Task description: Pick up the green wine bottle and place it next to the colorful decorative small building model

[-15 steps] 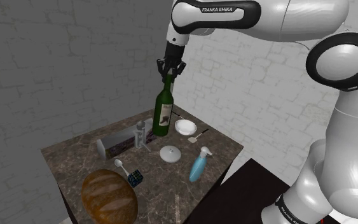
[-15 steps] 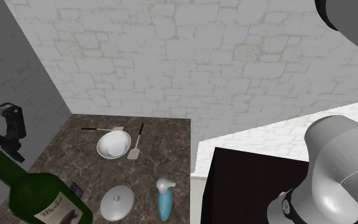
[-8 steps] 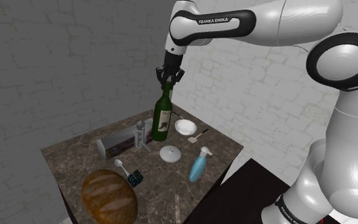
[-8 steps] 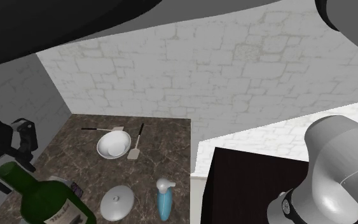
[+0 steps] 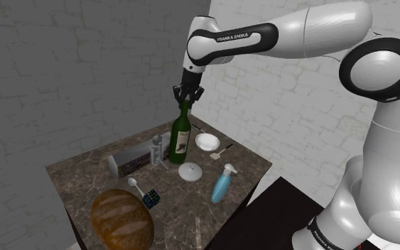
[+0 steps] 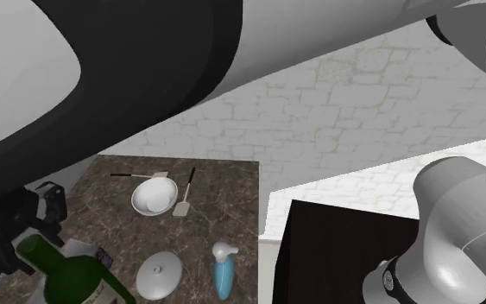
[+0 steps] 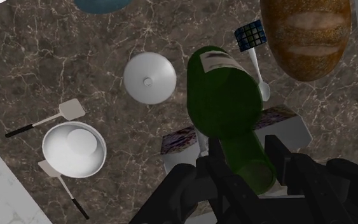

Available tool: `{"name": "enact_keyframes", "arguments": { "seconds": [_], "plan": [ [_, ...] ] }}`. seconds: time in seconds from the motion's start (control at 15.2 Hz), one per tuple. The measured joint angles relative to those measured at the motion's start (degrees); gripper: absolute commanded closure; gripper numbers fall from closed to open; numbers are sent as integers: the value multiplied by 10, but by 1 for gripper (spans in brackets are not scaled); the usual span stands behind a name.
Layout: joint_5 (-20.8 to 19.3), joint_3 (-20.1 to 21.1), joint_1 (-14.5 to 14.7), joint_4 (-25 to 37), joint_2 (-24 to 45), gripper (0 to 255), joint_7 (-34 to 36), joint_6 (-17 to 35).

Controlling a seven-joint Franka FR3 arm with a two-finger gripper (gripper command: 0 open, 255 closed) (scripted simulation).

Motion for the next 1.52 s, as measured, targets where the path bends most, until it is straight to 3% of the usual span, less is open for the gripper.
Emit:
{"name": "enact_keyframes", "arguments": {
  "seconds": [1.52],
  "plan": [
    [21, 9, -4, -92, 63, 255, -16, 154]
  ]
}}
